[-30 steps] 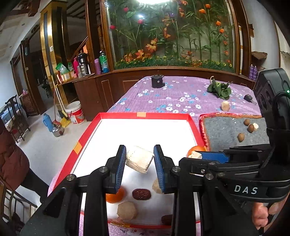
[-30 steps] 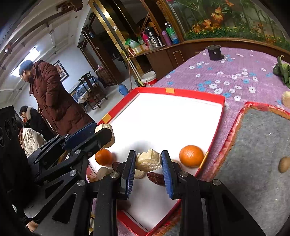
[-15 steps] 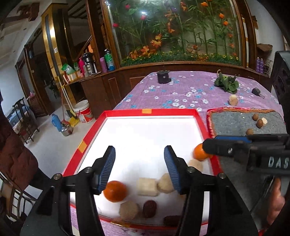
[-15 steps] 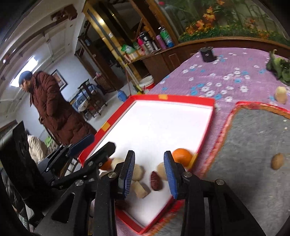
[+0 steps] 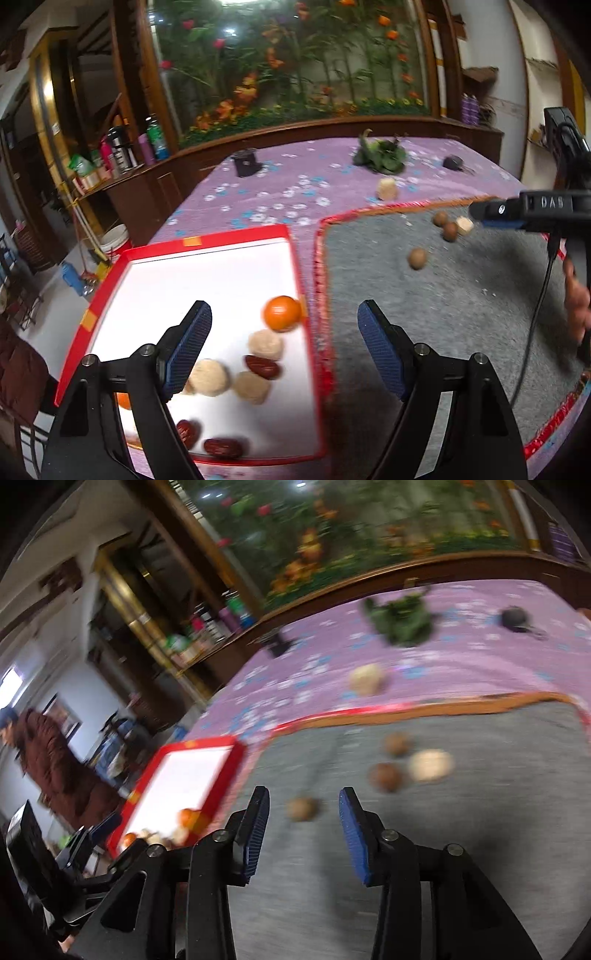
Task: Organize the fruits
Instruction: 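Open the right tool over the tray to drop its beige cube, then grasp a brown ball with the left tool while the right tool grasps another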
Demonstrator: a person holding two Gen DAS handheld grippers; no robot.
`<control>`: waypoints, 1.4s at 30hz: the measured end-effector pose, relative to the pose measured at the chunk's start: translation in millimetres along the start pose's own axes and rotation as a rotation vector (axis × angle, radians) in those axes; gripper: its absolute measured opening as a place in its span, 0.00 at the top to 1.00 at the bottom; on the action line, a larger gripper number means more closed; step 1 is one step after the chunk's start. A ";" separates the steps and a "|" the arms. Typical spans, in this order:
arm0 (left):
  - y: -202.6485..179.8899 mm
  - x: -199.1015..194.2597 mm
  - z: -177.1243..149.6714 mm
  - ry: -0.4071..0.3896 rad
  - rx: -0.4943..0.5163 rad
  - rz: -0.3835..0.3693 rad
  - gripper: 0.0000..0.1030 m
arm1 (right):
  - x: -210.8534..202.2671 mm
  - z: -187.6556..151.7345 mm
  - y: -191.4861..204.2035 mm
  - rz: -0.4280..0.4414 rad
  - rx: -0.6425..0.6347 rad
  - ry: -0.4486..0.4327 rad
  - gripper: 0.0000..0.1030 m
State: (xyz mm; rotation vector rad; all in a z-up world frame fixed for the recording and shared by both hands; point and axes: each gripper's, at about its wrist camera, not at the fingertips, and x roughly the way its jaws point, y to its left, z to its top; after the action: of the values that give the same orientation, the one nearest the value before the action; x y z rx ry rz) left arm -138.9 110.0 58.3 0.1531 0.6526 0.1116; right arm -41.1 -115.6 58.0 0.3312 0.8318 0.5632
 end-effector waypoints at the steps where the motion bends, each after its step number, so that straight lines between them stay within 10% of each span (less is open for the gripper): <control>1: -4.7 0.0 0.3 0.003 0.009 -0.005 0.21 | -2.8 2.2 -9.0 -0.019 0.008 -0.002 0.59; 7: -29.3 -0.8 6.3 0.019 0.061 -0.046 0.21 | -4.3 15.9 -54.2 -0.055 0.115 0.018 0.59; 13: -52.2 1.6 12.0 0.025 0.113 -0.055 0.21 | 33.7 14.7 -18.0 0.004 0.015 0.118 0.59; 20: -65.2 6.5 17.5 0.035 0.162 -0.084 0.21 | 67.8 17.0 -4.4 -0.132 -0.042 0.149 0.59; 24: -75.7 18.3 28.2 0.037 0.190 -0.120 0.21 | 76.9 11.4 -6.0 -0.164 -0.097 0.150 0.74; 35: -100.2 58.7 42.1 0.121 0.147 -0.193 0.21 | 40.3 28.8 -43.3 0.076 0.121 0.106 0.75; 42: -115.2 81.3 49.1 0.159 0.143 -0.190 0.44 | 36.1 31.7 -49.6 0.099 0.180 0.107 0.75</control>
State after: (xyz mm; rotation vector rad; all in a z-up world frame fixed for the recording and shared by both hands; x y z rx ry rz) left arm -38.3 3.8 28.0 0.2208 0.8306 -0.1069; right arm 19.7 -136.2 32.4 0.5121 0.9764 0.6041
